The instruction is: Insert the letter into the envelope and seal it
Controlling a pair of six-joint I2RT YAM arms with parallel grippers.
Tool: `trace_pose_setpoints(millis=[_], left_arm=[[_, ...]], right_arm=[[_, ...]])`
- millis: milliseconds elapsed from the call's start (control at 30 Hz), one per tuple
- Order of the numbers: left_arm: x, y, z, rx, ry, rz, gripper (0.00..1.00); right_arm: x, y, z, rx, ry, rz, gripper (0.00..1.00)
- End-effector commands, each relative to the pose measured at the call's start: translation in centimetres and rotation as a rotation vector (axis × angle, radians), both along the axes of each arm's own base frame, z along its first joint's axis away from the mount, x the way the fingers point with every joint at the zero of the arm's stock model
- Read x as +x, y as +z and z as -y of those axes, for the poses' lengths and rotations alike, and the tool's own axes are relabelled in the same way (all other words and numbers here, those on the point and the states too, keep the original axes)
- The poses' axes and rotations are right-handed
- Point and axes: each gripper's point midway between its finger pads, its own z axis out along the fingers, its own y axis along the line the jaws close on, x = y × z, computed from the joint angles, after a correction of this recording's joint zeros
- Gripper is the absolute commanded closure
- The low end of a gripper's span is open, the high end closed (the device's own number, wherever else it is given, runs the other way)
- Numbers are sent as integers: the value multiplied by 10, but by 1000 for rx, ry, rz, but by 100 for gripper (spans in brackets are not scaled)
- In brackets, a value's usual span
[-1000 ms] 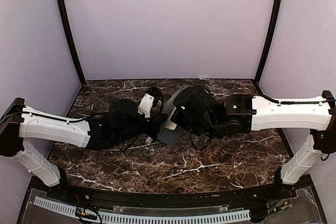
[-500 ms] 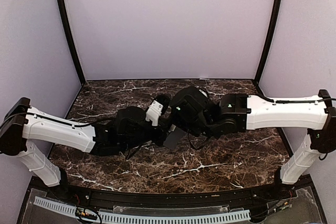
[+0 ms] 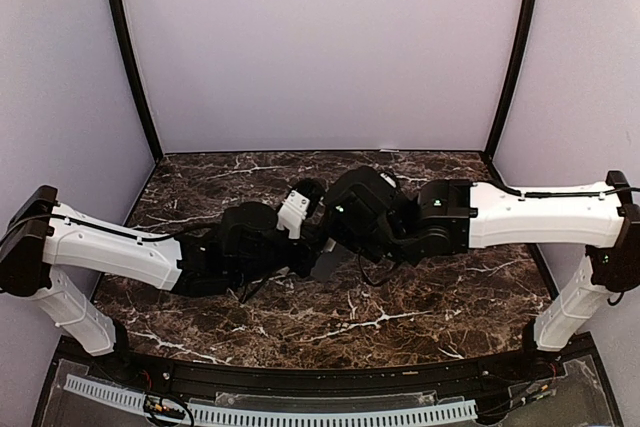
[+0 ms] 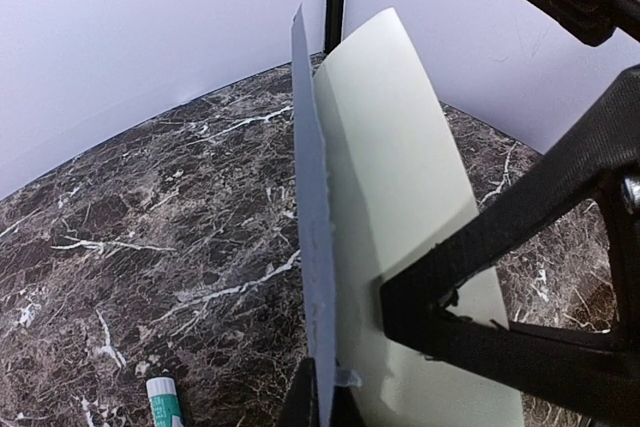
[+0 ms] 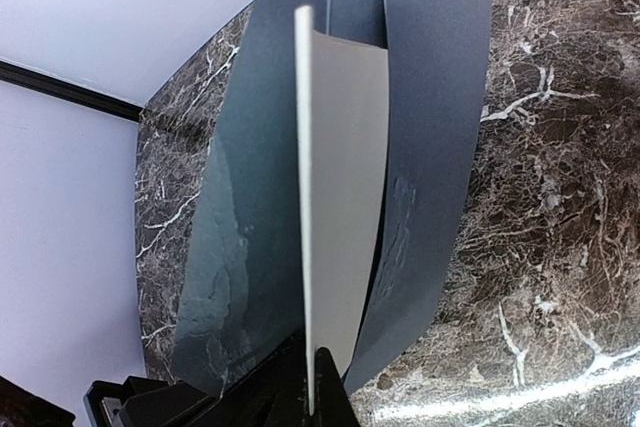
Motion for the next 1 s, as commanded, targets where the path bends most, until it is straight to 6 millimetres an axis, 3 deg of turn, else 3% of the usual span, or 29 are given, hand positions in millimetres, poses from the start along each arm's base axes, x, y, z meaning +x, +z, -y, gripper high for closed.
trace_pose_setpoints(millis=[0, 833, 967], left_arm=[[-1, 23, 6, -71, -16, 17, 100], [-12, 26, 14, -95, -76, -7, 100], [-13, 26, 15, -94, -77, -8, 100]], right_arm=[[0, -10, 4, -8, -14, -23, 100], [7, -30, 10, -45, -47, -50, 100], [8, -22, 1, -47, 23, -18, 89]])
